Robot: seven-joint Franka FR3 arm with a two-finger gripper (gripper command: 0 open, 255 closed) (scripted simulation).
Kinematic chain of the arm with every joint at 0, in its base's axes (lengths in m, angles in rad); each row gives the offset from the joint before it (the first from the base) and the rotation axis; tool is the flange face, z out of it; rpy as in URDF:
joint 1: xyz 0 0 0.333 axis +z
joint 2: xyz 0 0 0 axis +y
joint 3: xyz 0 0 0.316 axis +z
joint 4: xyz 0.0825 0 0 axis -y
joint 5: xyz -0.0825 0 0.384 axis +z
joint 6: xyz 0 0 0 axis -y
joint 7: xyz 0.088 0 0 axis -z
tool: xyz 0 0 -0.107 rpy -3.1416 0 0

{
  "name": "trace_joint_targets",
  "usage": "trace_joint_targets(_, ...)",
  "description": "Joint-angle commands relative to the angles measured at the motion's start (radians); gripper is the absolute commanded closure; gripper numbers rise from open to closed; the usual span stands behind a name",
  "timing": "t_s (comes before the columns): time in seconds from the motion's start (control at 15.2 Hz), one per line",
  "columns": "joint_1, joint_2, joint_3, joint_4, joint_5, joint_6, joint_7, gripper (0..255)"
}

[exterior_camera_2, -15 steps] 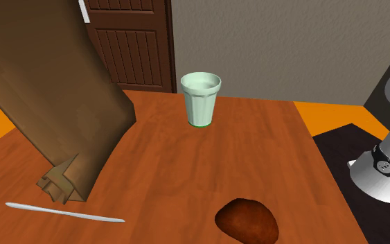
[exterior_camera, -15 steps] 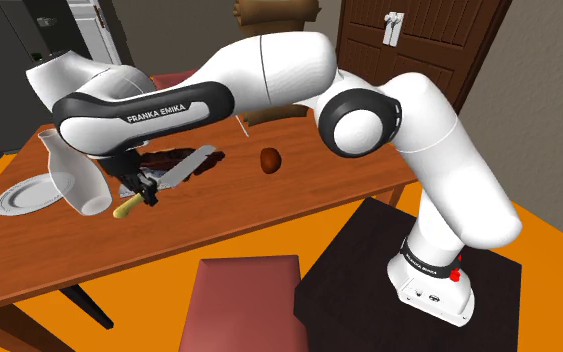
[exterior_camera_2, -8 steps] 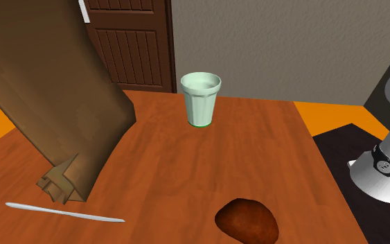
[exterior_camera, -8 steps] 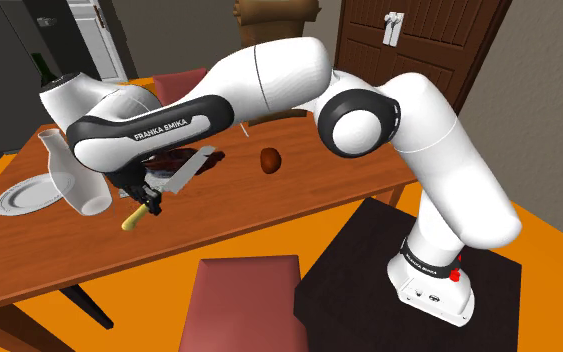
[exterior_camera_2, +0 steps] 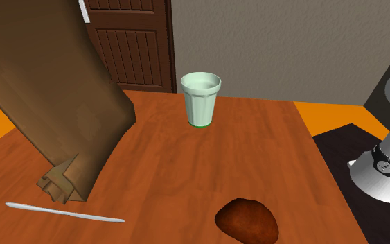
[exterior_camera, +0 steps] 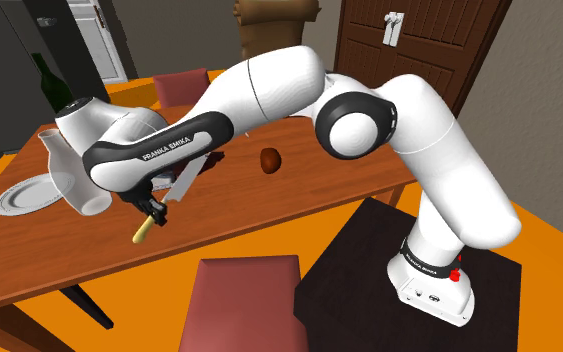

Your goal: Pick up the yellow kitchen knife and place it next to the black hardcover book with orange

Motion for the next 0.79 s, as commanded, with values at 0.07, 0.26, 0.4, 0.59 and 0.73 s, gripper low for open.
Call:
trace_joint_targets(0.07,0.000,0.002,0.000,-0.019,-0.001,0.021,0.003,255)
trace_joint_targets(0.26,0.000,0.002,0.000,-0.018,-0.001,0.021,0.003,255)
trace_joint_targets(0.4,0.000,0.002,0.000,-0.018,-0.001,0.021,0.003,255)
trace_joint_targets(0.59,0.000,0.002,0.000,-0.018,-0.001,0.021,0.003,0)
trace_joint_targets(0.73,0.000,0.002,0.000,-0.018,-0.001,0.021,0.003,0)
